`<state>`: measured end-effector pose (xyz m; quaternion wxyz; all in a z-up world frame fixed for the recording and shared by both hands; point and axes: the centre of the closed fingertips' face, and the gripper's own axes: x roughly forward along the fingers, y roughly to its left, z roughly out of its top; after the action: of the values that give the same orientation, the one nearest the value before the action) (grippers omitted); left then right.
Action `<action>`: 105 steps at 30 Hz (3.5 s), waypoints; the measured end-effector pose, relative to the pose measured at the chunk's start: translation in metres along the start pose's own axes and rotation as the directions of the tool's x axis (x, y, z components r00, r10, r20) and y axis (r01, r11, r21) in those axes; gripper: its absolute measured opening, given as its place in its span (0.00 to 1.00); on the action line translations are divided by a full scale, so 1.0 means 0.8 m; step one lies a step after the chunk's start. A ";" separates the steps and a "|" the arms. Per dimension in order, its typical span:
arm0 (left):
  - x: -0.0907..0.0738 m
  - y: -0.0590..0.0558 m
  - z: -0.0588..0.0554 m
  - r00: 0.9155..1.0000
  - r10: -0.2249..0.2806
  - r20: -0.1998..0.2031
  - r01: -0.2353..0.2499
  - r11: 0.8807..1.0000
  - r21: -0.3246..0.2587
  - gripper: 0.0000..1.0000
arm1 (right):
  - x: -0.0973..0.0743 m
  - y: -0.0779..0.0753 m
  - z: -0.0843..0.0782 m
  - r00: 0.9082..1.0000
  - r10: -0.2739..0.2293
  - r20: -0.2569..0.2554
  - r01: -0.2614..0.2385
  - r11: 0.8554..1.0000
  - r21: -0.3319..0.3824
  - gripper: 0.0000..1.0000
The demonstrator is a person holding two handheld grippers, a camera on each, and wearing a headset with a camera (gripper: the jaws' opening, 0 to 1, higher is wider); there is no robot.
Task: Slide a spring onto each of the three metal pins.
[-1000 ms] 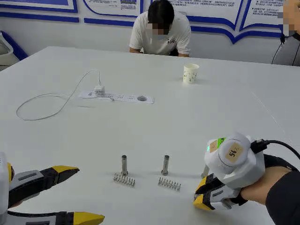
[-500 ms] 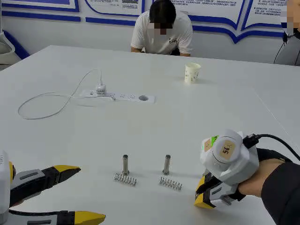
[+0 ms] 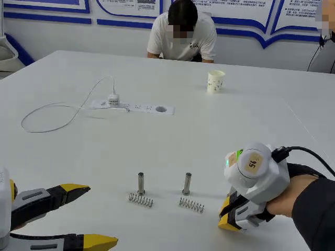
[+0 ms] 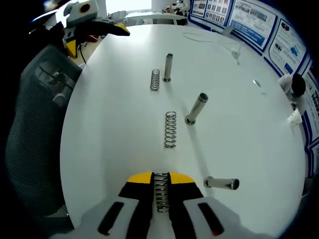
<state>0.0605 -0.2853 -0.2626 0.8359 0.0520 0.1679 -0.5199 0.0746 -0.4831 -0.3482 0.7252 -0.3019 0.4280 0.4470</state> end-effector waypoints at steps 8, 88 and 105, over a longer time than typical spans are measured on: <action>0.001 -0.002 0.000 1.000 -0.004 -0.003 0.004 1.000 0.004 0.73 | -0.012 -0.003 0.005 0.999 -0.027 0.035 0.026 1.000 0.017 0.12; -0.001 -0.001 0.008 1.000 0.000 0.013 0.000 1.000 0.012 0.73 | -0.127 -0.050 0.040 0.845 -0.304 0.441 0.164 0.931 0.327 0.12; -0.002 0.000 0.008 1.000 0.004 0.017 -0.004 1.000 0.007 0.73 | -0.141 -0.077 0.054 0.786 -0.387 0.482 0.221 0.904 0.366 0.11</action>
<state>0.0617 -0.2858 -0.2559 0.8383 0.0508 0.1588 -0.5191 0.1196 -0.5173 -0.2249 0.9155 -0.1185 0.2099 0.3222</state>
